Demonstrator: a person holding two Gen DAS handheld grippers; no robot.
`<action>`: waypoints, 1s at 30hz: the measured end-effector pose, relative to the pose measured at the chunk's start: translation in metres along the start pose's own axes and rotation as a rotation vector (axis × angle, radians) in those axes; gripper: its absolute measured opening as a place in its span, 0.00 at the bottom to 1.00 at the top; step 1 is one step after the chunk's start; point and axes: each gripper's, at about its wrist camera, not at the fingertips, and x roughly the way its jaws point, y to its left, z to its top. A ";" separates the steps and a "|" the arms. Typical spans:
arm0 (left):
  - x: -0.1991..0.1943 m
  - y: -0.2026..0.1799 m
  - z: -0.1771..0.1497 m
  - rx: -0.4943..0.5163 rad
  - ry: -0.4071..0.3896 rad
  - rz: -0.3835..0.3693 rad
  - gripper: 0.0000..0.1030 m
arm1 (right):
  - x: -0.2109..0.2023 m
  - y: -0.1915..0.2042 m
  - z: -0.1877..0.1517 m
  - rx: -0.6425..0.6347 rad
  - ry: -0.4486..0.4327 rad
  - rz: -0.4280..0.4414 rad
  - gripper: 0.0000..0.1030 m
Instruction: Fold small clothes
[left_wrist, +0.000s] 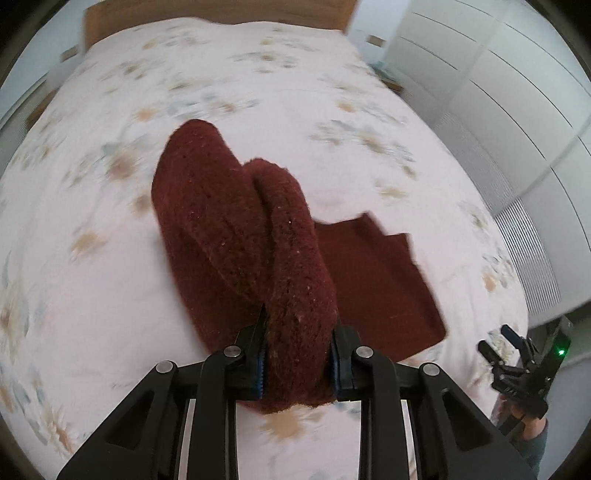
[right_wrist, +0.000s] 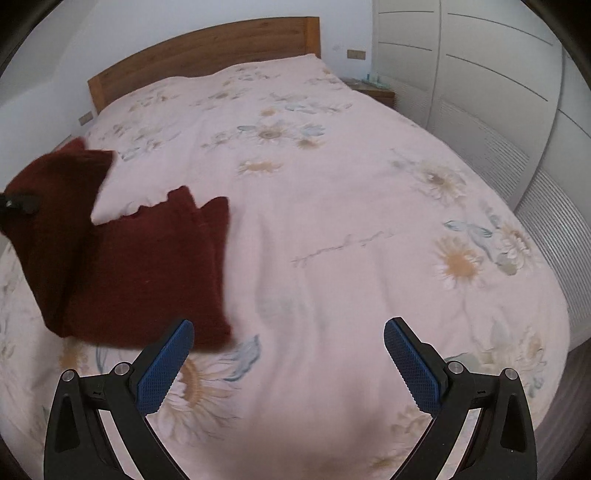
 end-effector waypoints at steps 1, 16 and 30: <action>0.006 -0.016 0.003 0.024 0.002 -0.009 0.20 | -0.001 -0.003 0.000 0.006 -0.001 -0.001 1.00; 0.139 -0.131 -0.020 0.169 0.188 0.055 0.26 | 0.014 -0.011 -0.030 0.045 0.082 0.011 0.99; 0.104 -0.131 -0.007 0.106 0.132 0.056 0.89 | -0.005 -0.010 -0.022 0.050 0.058 0.017 1.00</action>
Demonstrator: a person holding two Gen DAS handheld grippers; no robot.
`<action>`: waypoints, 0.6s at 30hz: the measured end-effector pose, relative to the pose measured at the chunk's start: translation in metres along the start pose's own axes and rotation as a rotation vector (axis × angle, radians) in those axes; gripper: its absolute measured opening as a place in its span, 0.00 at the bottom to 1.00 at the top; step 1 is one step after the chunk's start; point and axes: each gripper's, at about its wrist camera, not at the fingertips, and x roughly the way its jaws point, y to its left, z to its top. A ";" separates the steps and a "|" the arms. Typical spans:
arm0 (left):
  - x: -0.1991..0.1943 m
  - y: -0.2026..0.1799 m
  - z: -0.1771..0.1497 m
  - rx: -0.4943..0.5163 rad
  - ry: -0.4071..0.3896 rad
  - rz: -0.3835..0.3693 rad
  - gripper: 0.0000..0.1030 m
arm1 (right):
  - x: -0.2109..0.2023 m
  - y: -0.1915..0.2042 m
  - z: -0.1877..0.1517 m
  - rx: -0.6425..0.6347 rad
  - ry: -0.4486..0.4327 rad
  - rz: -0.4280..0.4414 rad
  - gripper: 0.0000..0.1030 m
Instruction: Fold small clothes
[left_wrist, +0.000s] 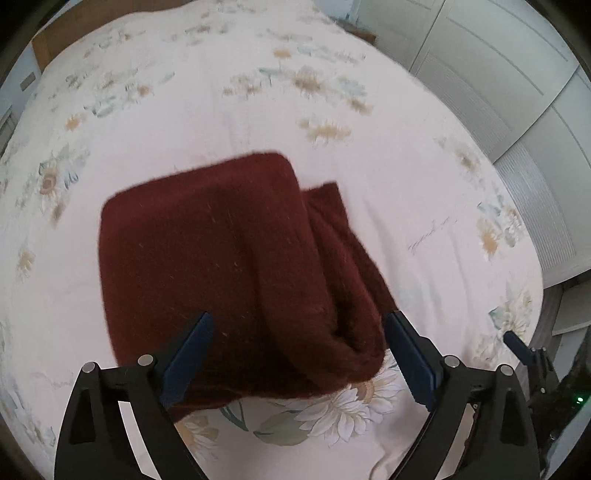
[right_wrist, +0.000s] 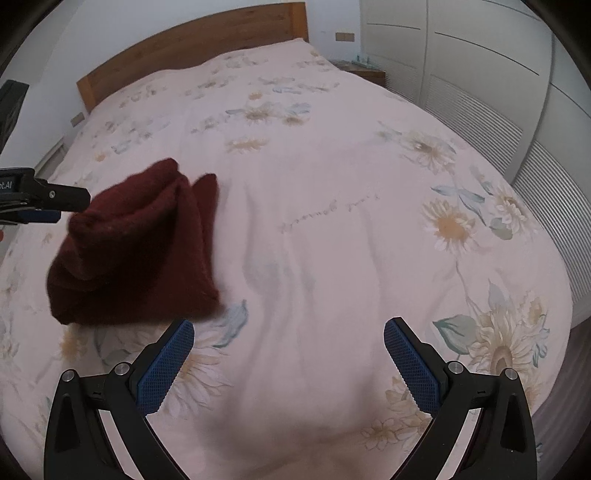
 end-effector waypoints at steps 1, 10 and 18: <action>-0.004 0.001 0.001 0.004 -0.003 0.004 0.90 | -0.003 0.004 0.002 -0.007 -0.004 0.006 1.00; -0.042 0.056 -0.005 -0.052 -0.053 0.056 0.98 | -0.019 0.074 0.048 -0.192 -0.050 0.069 0.99; -0.054 0.121 -0.056 -0.126 -0.036 0.071 0.98 | 0.033 0.145 0.118 -0.217 0.108 0.249 0.95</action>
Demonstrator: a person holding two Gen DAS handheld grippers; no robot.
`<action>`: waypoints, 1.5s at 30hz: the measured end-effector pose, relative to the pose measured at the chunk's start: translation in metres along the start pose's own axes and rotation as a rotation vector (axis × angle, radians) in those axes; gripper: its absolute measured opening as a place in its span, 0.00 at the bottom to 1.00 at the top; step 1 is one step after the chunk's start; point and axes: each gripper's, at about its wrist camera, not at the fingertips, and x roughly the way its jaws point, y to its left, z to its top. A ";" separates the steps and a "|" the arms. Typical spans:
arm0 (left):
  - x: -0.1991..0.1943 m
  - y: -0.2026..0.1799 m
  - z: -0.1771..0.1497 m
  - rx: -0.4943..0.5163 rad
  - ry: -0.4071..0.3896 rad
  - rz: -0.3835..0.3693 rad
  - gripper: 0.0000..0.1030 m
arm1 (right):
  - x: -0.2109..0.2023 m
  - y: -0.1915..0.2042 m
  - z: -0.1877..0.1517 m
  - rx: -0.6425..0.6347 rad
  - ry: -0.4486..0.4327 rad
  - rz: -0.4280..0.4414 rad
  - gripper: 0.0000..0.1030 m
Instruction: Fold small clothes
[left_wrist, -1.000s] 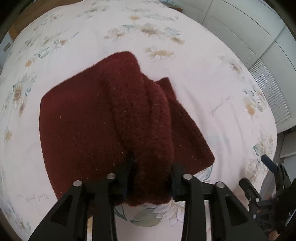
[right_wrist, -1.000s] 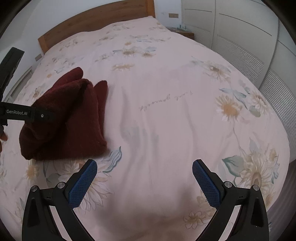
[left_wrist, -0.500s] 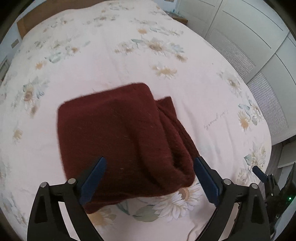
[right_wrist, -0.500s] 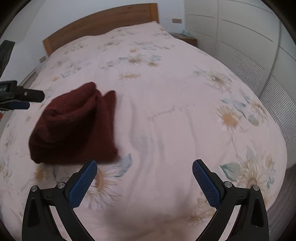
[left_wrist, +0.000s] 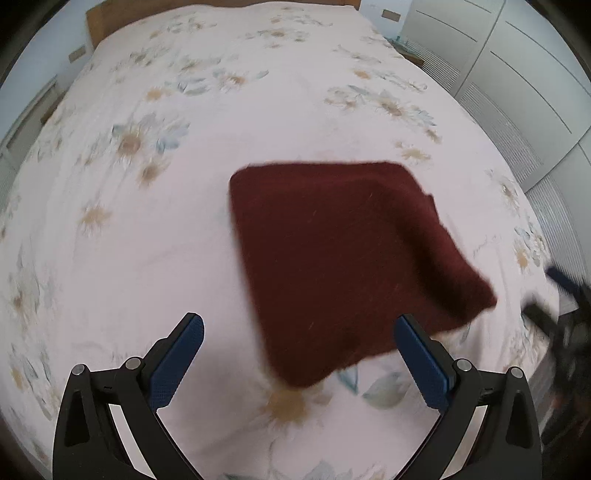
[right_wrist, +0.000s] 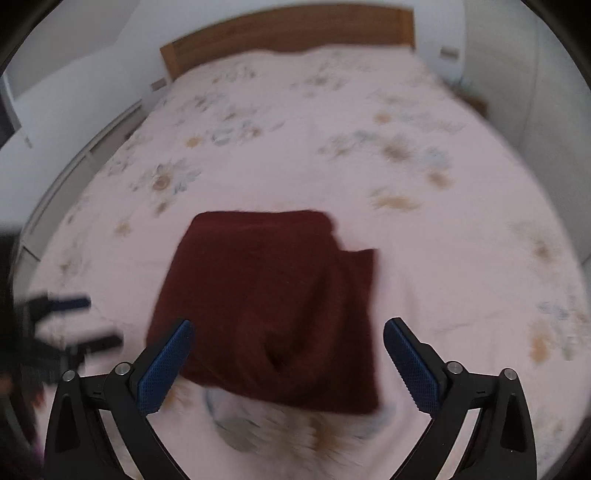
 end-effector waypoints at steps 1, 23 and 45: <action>-0.001 0.006 -0.005 -0.004 0.001 -0.003 0.98 | 0.011 0.002 0.005 0.004 0.032 0.002 0.92; 0.006 0.041 -0.045 0.005 0.025 0.018 0.98 | 0.014 -0.042 -0.010 0.110 0.070 0.034 0.19; 0.027 0.009 -0.028 0.044 0.056 0.004 0.98 | 0.030 -0.078 -0.054 0.132 0.144 -0.098 0.72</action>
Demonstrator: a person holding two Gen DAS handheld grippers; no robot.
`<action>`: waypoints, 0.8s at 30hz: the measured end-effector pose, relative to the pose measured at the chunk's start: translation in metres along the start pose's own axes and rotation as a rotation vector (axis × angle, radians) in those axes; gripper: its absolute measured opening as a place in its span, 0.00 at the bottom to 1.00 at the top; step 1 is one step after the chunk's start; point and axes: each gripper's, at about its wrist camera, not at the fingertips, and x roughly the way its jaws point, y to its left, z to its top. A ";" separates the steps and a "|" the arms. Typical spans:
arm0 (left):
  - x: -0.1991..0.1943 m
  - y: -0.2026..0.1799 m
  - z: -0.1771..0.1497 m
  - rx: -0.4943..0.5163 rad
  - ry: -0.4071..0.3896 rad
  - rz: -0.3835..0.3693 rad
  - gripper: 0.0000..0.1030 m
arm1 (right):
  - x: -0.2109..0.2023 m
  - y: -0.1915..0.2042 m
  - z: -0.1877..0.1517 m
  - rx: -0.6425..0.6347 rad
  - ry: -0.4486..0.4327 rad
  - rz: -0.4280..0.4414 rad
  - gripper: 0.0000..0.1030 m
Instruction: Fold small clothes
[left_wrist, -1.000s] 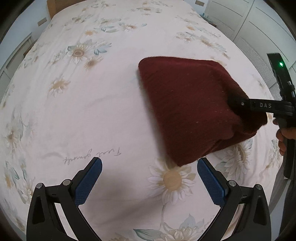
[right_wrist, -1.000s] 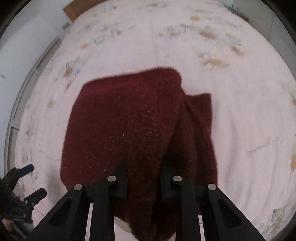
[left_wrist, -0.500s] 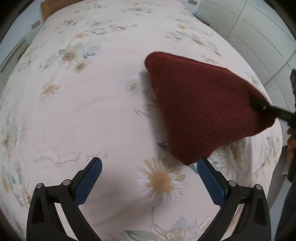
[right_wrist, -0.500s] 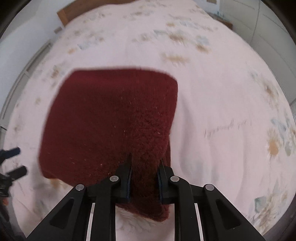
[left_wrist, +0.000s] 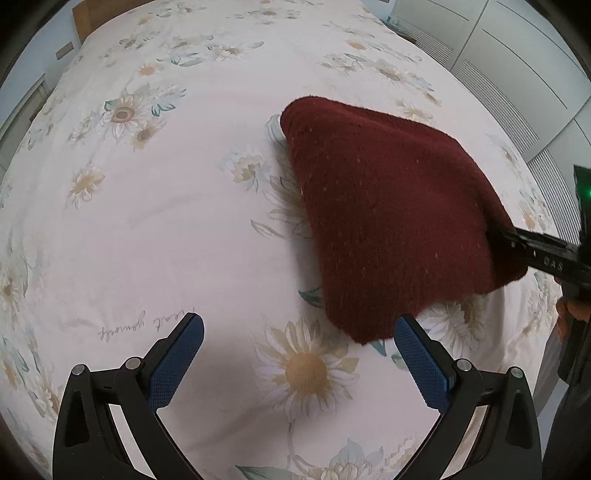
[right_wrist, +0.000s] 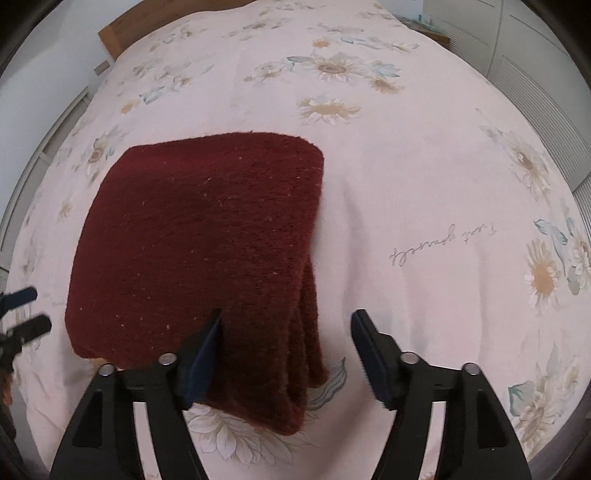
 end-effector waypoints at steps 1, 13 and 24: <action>0.000 0.001 0.004 -0.004 -0.002 0.004 0.98 | -0.002 0.000 0.001 -0.004 0.000 0.000 0.73; 0.022 -0.013 0.073 0.001 -0.008 -0.023 0.98 | -0.033 0.000 0.038 0.045 -0.108 0.053 1.00; 0.071 -0.023 0.082 -0.056 0.062 -0.061 0.99 | 0.048 0.013 0.030 0.030 0.054 0.086 1.00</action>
